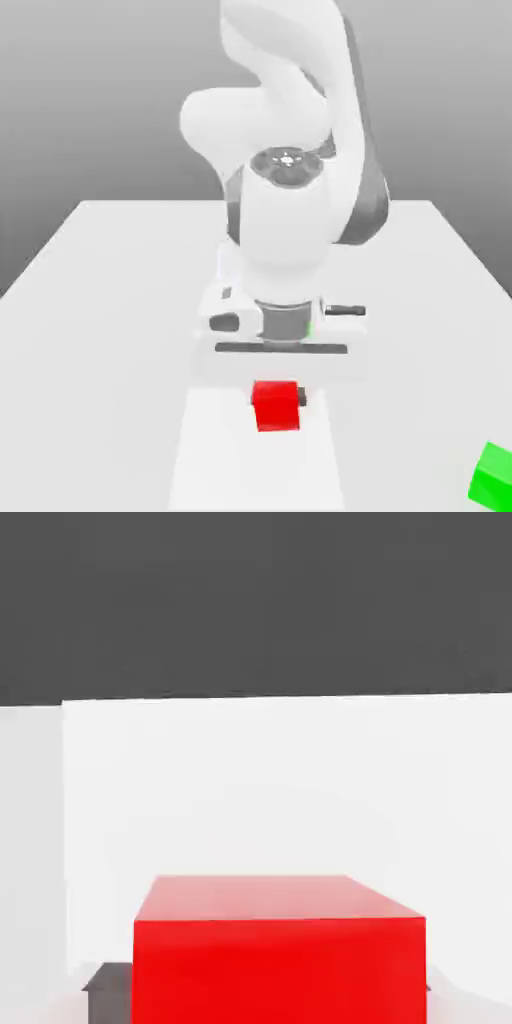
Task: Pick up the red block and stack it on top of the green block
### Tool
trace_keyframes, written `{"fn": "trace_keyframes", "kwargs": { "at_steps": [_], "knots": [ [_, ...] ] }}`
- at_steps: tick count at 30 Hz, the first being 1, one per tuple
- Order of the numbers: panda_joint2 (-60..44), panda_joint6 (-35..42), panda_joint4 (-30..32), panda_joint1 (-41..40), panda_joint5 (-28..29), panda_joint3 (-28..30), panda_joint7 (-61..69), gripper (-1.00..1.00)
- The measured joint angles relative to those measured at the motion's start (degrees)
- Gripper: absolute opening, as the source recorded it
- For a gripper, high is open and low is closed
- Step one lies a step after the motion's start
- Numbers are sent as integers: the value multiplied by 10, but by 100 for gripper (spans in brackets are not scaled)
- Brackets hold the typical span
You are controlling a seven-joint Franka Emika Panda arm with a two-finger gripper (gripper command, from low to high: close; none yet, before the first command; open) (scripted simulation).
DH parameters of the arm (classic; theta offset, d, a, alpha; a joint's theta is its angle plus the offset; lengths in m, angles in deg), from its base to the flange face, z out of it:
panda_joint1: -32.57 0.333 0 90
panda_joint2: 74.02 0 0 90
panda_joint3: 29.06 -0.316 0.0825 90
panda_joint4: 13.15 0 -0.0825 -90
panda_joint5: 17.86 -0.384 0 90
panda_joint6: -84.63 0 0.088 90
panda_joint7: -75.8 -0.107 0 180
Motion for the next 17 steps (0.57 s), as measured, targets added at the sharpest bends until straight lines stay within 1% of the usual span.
{"fn": "trace_keyframes", "kwargs": {
  "at_steps": [9,11,13,14,17],
  "knots": [
    [-74,90,-167,126,23,-68,-162,-100],
    [-103,76,-184,142,31,-68,-182,-100],
    [-142,44,-190,152,44,-60,-195,-100],
    [-157,30,-192,156,49,-56,-199,100],
    [-157,30,-192,156,49,-56,-199,100]
  ]
}}
